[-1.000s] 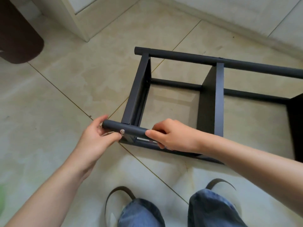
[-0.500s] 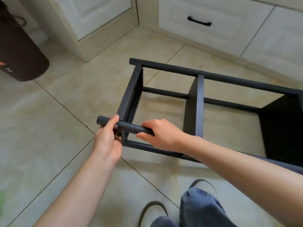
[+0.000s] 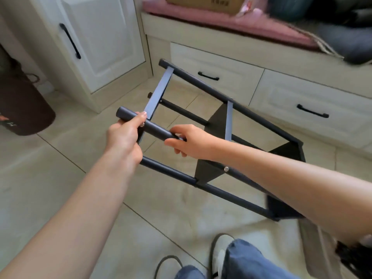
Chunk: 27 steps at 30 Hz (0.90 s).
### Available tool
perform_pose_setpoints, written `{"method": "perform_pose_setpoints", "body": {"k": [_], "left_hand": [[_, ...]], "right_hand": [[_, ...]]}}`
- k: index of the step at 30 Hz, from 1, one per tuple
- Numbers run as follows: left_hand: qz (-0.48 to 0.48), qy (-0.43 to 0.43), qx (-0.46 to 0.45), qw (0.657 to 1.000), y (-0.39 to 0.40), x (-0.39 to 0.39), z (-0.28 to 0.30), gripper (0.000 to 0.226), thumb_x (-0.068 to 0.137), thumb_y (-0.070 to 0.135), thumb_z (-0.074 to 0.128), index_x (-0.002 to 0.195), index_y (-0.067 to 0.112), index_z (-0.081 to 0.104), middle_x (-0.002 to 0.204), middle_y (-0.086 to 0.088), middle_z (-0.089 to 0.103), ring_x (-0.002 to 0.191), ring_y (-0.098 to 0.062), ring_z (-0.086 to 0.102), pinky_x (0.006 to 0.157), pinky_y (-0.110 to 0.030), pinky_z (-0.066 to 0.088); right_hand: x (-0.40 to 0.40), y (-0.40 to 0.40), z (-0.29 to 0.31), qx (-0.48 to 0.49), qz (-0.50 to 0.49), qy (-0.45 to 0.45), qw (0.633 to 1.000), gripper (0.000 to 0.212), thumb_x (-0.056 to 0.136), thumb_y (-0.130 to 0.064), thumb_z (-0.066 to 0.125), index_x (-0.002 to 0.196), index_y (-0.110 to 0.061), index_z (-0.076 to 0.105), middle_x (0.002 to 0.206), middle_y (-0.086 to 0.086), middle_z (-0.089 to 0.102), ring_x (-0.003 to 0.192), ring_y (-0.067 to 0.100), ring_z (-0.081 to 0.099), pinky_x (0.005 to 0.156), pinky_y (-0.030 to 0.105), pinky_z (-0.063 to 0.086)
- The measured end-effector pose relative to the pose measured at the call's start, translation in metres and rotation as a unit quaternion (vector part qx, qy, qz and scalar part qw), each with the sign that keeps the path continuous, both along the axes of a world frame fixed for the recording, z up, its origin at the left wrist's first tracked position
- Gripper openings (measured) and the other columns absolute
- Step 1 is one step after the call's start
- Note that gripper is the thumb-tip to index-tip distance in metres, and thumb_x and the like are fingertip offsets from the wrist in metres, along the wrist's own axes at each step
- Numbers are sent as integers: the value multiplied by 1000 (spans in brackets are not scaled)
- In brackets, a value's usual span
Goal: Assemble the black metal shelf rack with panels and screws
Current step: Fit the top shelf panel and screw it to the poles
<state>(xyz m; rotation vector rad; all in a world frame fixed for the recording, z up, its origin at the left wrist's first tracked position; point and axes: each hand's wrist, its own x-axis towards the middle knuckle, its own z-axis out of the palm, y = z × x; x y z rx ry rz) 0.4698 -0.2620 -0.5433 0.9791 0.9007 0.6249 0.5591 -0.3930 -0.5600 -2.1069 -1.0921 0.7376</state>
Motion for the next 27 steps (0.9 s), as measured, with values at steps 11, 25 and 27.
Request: {"method": "perform_pose_setpoints", "body": {"k": [11,25,27], "left_hand": [[-36,-52,141,988,-53,6,102,16,88,10,75,79,19,66,73,9,64,71,-2,62,74,-11,47],[-141,-102,347,922,-156,-9,166,18,87,16,76,95,29,65,85,18,70,79,9,65,64,-3,46],[-159,-106,379,905,-169,-18,166,20,88,17,75,99,29,63,89,17,69,82,8,65,66,-4,46]], "right_hand": [[-10,-52,91,82,-59,21,995,10,98,-35,57,103,-26,58,90,-2,71,69,2,67,67,13,55],[-46,-159,146,170,-139,115,969,20,94,-27,65,111,-16,64,98,3,76,94,16,73,86,40,60],[-54,-172,146,182,-151,137,962,19,94,-25,66,111,-15,65,99,4,76,95,17,73,88,42,59]]}}
